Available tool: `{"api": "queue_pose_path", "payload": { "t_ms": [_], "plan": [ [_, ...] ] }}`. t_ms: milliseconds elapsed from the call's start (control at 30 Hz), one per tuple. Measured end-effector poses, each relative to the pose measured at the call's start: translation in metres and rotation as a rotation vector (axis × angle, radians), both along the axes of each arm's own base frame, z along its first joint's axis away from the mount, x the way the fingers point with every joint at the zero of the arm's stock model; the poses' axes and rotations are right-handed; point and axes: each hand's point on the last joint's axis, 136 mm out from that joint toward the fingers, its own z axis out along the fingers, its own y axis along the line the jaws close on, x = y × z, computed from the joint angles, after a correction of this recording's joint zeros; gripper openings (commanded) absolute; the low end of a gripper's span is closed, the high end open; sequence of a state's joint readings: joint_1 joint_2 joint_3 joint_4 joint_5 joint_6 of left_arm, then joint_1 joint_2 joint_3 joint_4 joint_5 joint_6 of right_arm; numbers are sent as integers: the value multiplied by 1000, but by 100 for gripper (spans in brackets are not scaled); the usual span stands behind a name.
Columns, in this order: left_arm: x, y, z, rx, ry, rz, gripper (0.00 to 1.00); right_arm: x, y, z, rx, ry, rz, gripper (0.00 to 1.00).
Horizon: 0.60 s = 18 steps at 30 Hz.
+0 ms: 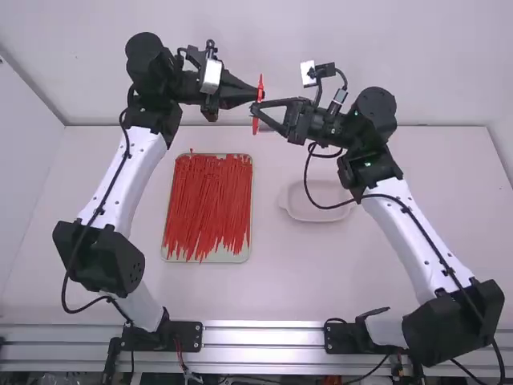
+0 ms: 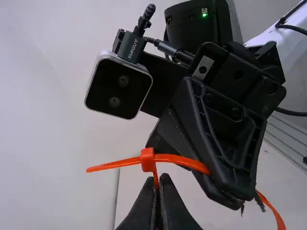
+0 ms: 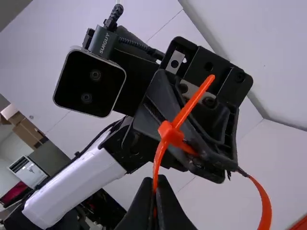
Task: Fasten the cable tie
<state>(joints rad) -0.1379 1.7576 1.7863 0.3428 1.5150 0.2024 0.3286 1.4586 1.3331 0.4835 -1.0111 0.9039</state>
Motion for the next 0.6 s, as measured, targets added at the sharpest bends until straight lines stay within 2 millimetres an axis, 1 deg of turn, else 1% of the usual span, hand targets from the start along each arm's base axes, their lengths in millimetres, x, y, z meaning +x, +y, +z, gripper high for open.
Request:
{"api": "queue_pose_path", "payload": {
  "t_ms": [333,600],
  "plan": [
    [1,-7,-2,-1,38,8,2,4,-7,0,0,11,-12,0],
    [-2,-14,-2,-3,37,-2,2,7,-11,4,11,-17,-26,0]
  ]
}}
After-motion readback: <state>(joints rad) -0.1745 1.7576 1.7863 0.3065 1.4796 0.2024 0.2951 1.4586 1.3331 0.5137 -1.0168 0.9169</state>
